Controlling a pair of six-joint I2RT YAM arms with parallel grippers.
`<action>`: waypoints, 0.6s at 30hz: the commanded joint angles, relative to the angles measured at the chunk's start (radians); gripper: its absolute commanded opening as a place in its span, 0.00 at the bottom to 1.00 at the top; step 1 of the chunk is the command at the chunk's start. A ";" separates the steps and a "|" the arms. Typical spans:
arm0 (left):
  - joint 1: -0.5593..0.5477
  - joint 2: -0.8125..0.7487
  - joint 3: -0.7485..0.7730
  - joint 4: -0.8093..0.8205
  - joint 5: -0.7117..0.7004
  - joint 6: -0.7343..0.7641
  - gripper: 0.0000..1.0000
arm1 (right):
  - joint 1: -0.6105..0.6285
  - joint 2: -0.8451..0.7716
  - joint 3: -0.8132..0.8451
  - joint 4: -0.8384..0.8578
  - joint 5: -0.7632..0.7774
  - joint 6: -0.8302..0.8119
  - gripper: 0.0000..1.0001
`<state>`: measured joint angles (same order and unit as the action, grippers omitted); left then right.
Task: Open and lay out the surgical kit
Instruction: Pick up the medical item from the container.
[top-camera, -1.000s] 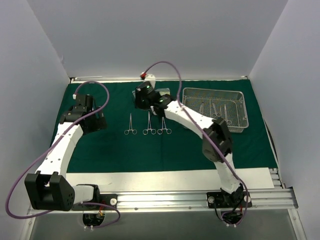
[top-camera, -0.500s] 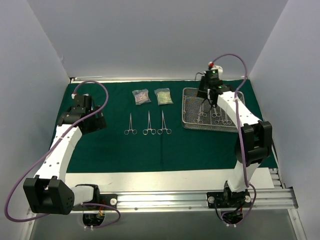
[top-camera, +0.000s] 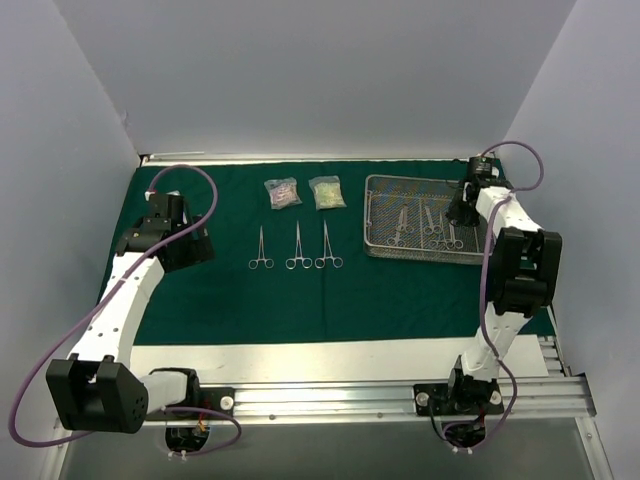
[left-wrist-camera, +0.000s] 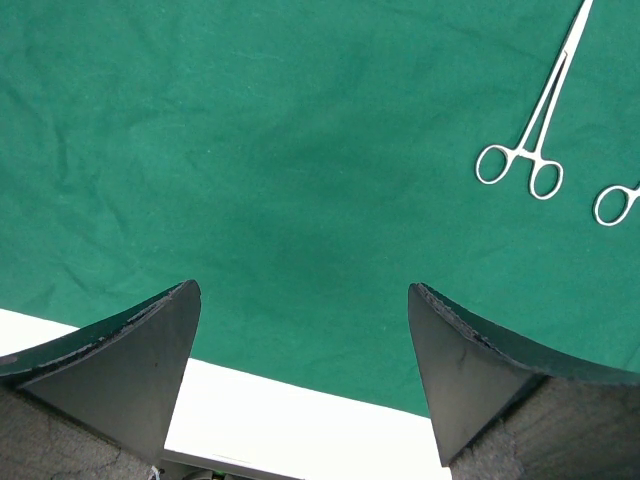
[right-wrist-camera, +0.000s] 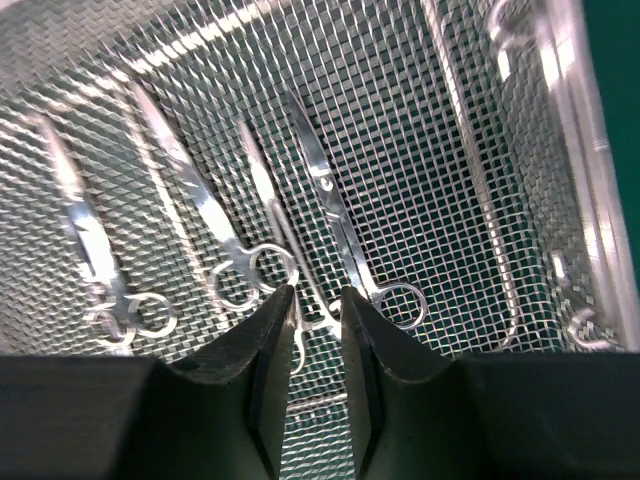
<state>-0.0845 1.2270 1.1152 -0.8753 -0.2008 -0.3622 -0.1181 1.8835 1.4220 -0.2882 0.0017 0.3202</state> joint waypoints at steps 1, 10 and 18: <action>-0.006 -0.027 -0.005 0.036 0.017 0.008 0.94 | -0.002 0.034 -0.008 -0.054 -0.022 -0.029 0.21; -0.006 -0.020 -0.015 0.047 0.026 0.012 0.94 | 0.000 0.103 0.002 -0.078 -0.035 -0.061 0.15; -0.006 -0.012 -0.018 0.052 0.024 0.016 0.94 | 0.006 0.157 0.011 -0.088 -0.035 -0.076 0.16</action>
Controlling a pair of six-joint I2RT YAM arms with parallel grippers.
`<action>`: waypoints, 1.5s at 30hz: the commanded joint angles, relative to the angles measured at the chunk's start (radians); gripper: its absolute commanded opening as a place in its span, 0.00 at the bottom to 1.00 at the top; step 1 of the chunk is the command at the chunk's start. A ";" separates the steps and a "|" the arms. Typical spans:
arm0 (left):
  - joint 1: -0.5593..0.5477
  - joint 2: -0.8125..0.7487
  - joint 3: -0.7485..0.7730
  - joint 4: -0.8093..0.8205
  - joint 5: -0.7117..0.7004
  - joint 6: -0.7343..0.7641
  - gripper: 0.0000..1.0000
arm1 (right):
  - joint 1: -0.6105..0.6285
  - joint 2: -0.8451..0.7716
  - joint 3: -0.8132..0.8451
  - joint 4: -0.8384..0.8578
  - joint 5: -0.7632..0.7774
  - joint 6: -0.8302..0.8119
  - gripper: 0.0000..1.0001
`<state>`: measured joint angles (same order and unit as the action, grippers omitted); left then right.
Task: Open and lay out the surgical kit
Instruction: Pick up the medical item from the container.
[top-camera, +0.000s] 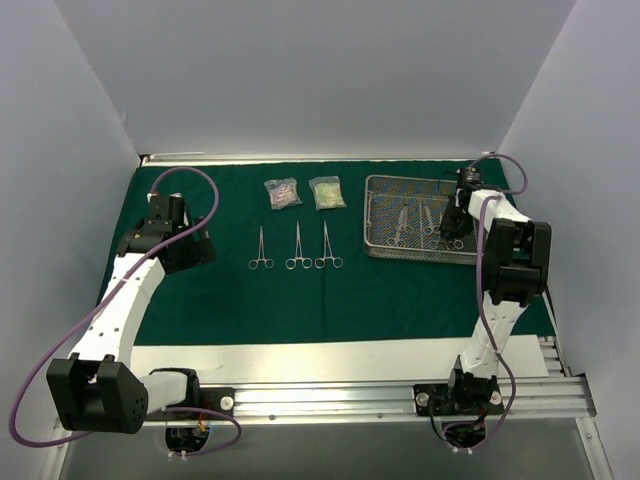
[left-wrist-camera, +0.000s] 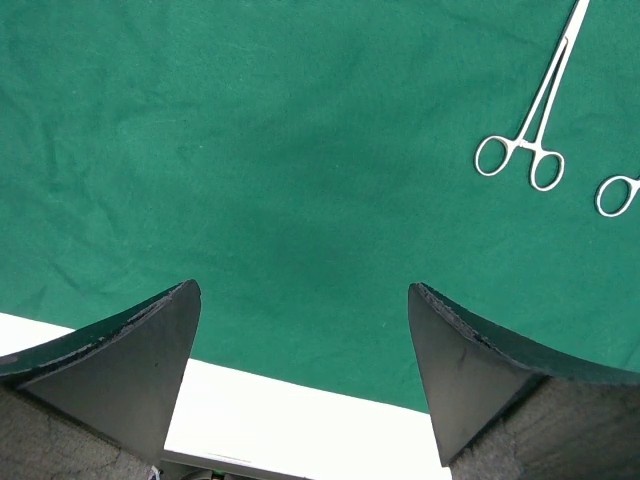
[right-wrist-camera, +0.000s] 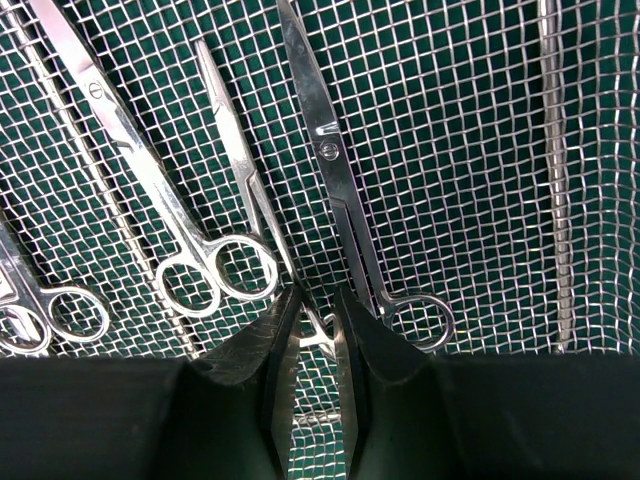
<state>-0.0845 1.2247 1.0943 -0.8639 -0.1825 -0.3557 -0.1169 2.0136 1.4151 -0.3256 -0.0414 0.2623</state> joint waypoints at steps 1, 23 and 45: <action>-0.006 -0.010 0.003 0.042 0.008 0.009 0.94 | 0.006 0.030 0.015 -0.049 0.017 -0.018 0.17; -0.006 -0.008 0.016 0.032 0.005 0.009 0.94 | 0.056 0.073 0.105 -0.145 0.126 -0.077 0.00; -0.008 -0.002 0.078 0.057 0.069 -0.006 0.94 | 0.126 -0.210 0.110 -0.060 0.081 -0.072 0.00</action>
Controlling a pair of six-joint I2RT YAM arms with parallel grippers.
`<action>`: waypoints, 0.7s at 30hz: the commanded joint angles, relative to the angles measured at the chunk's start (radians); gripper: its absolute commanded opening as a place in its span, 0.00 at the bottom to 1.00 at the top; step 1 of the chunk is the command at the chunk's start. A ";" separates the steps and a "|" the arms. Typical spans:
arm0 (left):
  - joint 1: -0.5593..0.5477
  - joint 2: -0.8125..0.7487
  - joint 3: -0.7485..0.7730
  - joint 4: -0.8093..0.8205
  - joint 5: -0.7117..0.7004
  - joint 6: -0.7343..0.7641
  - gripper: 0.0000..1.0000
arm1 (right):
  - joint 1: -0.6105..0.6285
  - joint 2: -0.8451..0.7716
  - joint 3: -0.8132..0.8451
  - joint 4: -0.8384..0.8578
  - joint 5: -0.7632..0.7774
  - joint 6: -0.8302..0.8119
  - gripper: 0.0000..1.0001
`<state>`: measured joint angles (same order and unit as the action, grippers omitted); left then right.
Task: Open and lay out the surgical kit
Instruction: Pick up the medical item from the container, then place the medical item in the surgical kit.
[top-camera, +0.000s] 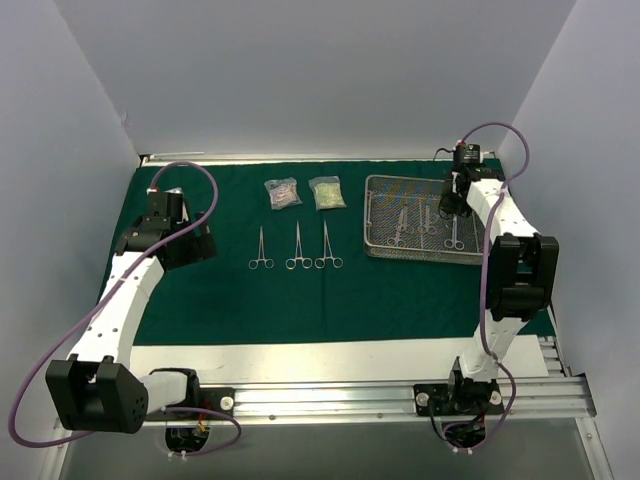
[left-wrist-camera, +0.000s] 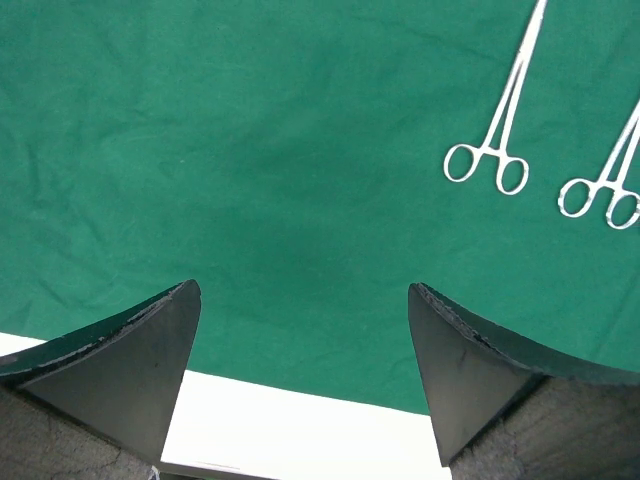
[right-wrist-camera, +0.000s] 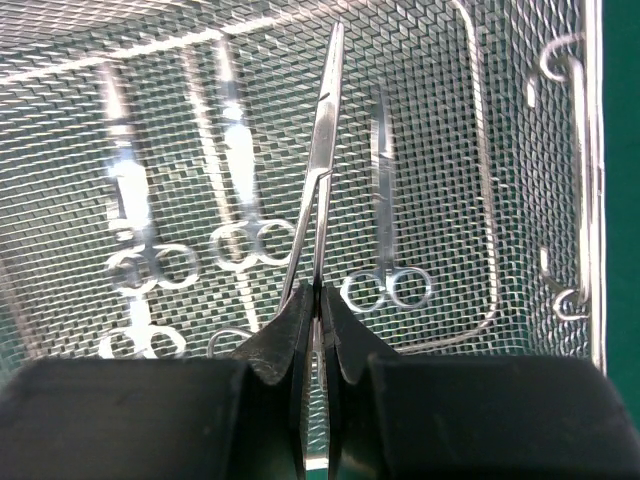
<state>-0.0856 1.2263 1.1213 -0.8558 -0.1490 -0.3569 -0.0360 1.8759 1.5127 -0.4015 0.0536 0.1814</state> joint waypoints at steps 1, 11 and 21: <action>-0.008 -0.002 0.057 0.054 0.051 -0.010 0.94 | 0.068 -0.087 0.012 0.020 -0.014 0.009 0.00; -0.106 0.022 0.112 0.089 0.083 -0.053 0.94 | 0.320 -0.147 0.018 0.098 -0.078 0.104 0.00; -0.331 0.114 0.218 0.092 0.020 -0.149 0.95 | 0.593 -0.129 0.006 0.187 -0.019 0.272 0.00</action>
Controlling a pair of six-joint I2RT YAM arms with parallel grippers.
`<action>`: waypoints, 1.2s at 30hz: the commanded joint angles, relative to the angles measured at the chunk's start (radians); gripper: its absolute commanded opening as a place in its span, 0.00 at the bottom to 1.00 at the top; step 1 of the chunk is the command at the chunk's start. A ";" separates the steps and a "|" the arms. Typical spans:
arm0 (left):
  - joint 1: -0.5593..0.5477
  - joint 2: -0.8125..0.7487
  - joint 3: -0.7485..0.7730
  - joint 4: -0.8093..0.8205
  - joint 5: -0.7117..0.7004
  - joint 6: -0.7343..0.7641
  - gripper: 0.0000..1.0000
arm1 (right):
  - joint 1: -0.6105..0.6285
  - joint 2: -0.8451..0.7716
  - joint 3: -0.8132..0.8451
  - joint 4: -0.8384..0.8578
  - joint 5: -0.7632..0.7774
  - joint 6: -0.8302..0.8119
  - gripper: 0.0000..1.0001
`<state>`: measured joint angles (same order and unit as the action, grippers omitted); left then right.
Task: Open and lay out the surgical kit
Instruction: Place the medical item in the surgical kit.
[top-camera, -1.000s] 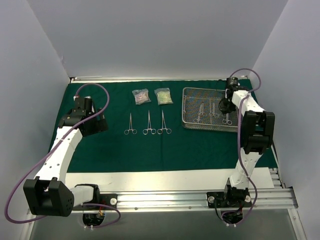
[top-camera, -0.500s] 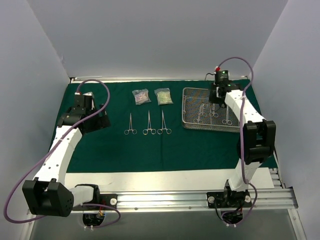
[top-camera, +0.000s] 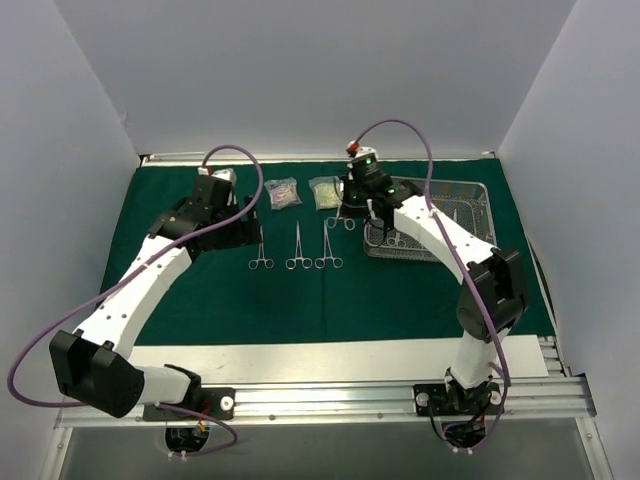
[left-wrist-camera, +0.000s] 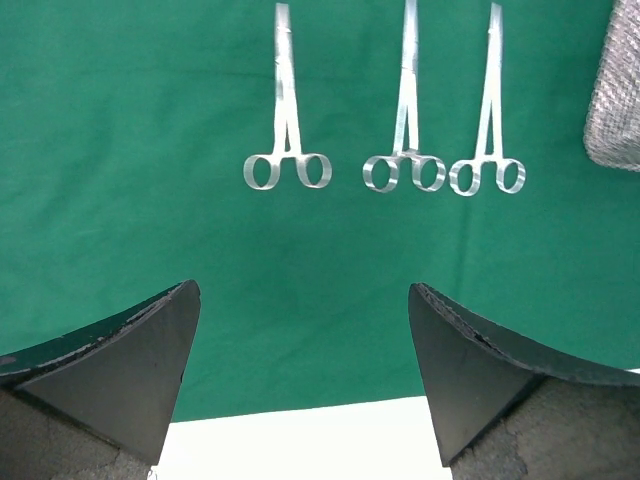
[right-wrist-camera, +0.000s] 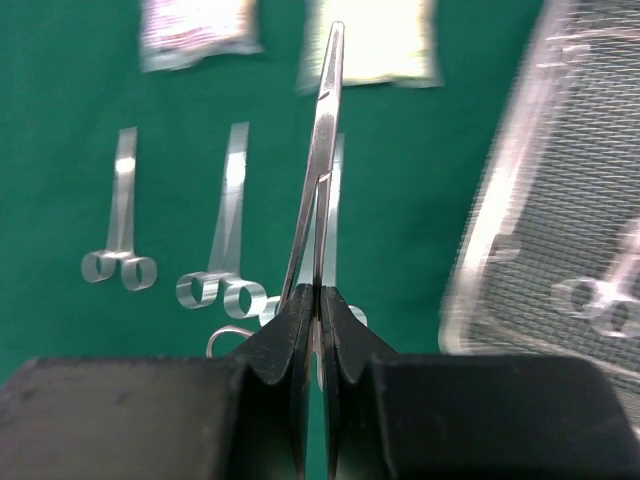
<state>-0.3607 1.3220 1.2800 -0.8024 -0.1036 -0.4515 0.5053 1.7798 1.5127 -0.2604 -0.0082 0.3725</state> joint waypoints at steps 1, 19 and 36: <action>-0.072 0.031 0.073 0.040 -0.042 -0.062 0.95 | 0.067 -0.028 0.004 0.052 0.053 0.091 0.00; -0.230 0.100 0.093 0.144 -0.168 -0.211 0.76 | 0.236 0.006 0.040 0.064 0.108 0.175 0.00; -0.281 0.163 0.078 0.215 -0.156 -0.173 0.62 | 0.259 0.026 0.070 0.064 0.096 0.174 0.00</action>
<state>-0.6308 1.4780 1.3434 -0.6357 -0.2546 -0.6418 0.7544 1.7927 1.5417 -0.2104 0.0677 0.5350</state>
